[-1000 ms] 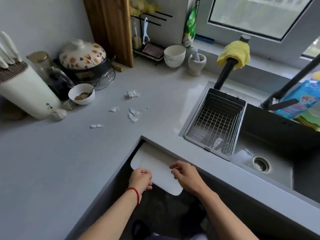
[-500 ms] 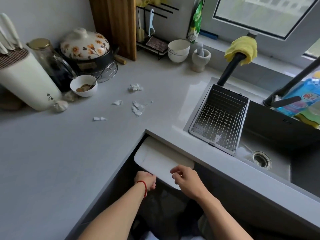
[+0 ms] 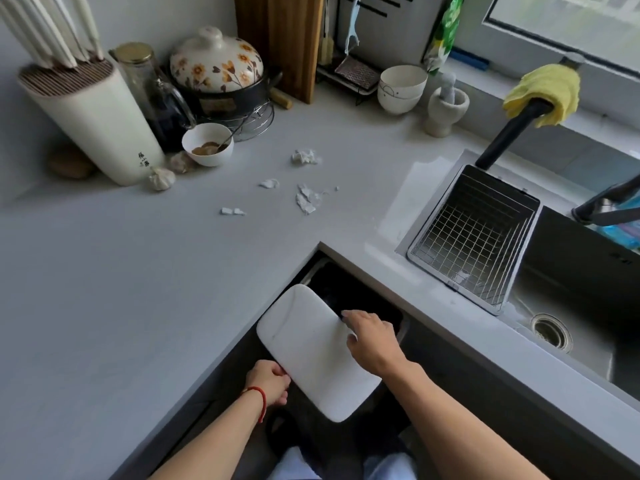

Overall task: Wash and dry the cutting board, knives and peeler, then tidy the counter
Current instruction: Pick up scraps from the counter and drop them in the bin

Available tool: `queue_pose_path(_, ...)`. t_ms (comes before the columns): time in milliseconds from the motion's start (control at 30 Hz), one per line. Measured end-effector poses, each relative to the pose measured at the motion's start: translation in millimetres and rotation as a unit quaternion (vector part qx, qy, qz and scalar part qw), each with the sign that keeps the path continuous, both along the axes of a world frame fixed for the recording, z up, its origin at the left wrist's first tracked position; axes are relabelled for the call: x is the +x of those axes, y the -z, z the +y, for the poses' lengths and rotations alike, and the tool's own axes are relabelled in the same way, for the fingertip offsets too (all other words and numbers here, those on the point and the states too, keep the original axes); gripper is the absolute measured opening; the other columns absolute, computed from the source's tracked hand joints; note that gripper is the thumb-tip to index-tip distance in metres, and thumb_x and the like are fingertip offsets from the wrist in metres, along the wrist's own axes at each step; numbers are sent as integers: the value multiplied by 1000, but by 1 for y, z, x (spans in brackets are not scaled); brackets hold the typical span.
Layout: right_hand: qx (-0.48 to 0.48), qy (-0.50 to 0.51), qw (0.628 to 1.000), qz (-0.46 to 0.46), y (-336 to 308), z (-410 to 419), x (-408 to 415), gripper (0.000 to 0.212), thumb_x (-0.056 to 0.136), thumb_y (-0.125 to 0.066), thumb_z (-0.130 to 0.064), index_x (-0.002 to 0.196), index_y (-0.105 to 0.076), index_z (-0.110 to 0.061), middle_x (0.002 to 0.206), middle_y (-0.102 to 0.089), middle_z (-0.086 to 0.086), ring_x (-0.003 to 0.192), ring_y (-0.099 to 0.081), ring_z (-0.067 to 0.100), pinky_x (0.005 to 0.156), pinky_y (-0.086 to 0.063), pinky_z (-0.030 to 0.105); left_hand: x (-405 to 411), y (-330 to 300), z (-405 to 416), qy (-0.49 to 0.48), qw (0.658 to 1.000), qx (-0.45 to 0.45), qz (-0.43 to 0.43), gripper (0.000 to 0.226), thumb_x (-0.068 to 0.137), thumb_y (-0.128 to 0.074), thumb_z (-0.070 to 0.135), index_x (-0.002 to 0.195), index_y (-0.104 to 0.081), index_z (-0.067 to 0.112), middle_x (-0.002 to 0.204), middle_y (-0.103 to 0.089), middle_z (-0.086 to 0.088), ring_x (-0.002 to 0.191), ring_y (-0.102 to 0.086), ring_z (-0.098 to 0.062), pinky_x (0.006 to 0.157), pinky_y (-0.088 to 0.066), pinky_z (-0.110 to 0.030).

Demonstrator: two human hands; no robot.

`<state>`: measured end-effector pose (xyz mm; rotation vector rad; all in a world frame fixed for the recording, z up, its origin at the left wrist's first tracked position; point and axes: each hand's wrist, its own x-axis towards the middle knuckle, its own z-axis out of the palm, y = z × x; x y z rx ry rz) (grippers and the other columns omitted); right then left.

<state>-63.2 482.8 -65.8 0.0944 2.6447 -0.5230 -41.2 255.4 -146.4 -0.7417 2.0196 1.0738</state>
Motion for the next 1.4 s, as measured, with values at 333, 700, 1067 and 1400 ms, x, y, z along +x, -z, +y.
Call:
queue_pose_path(333,2,-28,1000,-12,32,-41,30,55,85,-45,-3,136,-47,-24,133,-51,-1,113,-45,27,86,-41,40,12,-19,2,-157,951,216,-157,43,96,-64,15,135,-47,10,137,-48,-15,115,-58,-36,88,-58,-48)
queue_pose_path(700,-49,-1,994,102,-11,-29,-33,43,99,-50,-22,141,-53,-25,137,-55,-5,122,-55,17,97,-50,33,-108,-117,-15,40,969,36,242,15,97,-62,15,110,-66,21,109,-70,-1,87,-73,-14,84,-62,-33)
queue_pose_path(1067,-58,-42,989,128,-49,14,-238,52,98,-63,-26,148,-49,-24,153,-46,5,138,-40,32,111,-39,45,-251,-115,-13,47,924,-222,308,35,90,-59,4,125,-58,3,139,-48,-21,132,-42,-36,110,-33,-35)
queue_pose_path(1400,0,-174,978,119,-37,-1,-423,60,101,-58,-35,156,-34,-39,162,-25,13,137,-34,43,106,-43,50,-333,-100,26,-1,919,-222,325,52,92,-70,17,139,-54,4,127,-56,-22,124,-51,-37,106,-38,-38)
